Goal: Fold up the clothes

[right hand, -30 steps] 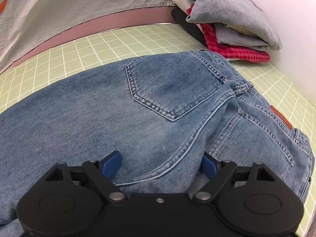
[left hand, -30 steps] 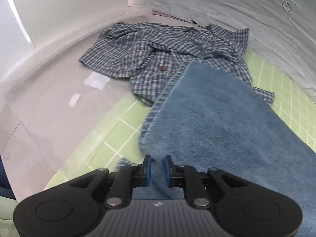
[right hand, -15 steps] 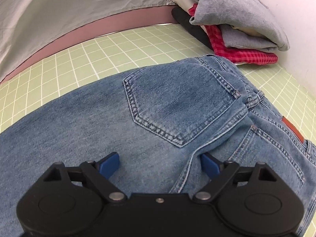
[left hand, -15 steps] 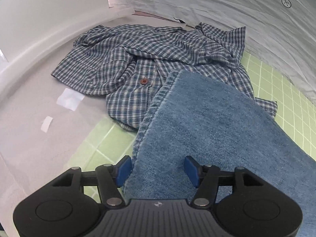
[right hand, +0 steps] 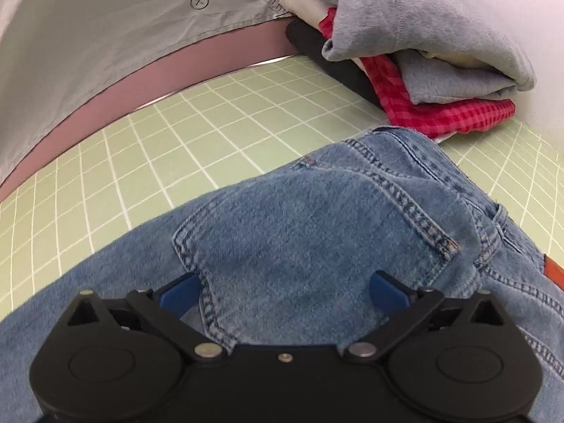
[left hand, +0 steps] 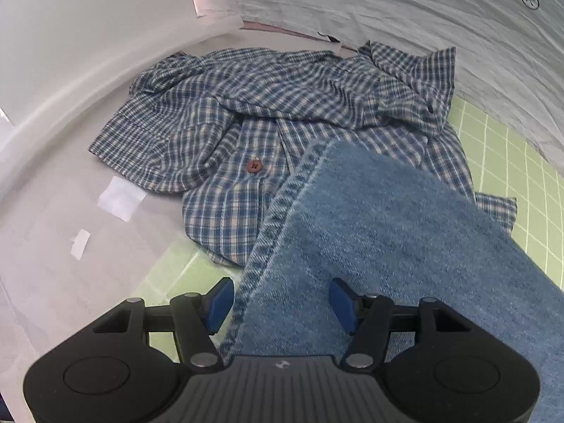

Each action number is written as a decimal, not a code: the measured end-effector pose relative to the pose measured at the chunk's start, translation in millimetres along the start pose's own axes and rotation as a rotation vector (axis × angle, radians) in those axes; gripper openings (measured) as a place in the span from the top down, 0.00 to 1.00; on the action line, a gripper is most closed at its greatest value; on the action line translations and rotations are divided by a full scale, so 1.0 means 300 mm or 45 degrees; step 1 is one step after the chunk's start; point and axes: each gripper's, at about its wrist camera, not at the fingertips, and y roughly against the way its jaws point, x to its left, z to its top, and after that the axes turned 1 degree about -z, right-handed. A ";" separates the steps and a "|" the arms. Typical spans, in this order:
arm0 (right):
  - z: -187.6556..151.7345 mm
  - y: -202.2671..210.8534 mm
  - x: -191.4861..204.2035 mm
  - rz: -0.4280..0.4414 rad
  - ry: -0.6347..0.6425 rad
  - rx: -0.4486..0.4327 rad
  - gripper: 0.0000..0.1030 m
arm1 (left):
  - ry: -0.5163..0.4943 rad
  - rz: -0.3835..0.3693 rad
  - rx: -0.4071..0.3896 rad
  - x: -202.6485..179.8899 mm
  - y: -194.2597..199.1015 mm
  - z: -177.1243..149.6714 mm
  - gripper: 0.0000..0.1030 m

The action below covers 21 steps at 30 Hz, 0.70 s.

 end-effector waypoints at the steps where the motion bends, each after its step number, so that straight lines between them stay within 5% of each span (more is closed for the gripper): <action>1: 0.014 -0.010 0.001 -0.015 -0.006 -0.003 0.00 | 0.004 -0.004 -0.019 -0.005 0.010 0.016 0.35; 3: 0.041 -0.031 -0.005 -0.017 -0.024 0.005 0.00 | -0.008 -0.031 -0.058 -0.026 0.025 0.052 0.24; 12: 0.042 -0.021 0.027 -0.088 0.042 0.018 0.00 | -0.185 -0.212 -0.063 -0.257 -0.090 0.211 0.15; 17: 0.006 0.020 0.085 -0.142 0.127 0.040 0.01 | -0.297 -0.158 -0.007 -0.353 -0.184 0.241 0.10; 19: -0.017 0.044 0.116 -0.168 0.172 0.031 0.01 | -0.325 -0.138 0.004 -0.365 -0.205 0.241 0.13; 21: -0.038 0.065 0.146 -0.195 0.208 0.022 0.01 | -0.323 -0.151 0.000 -0.333 -0.203 0.248 0.39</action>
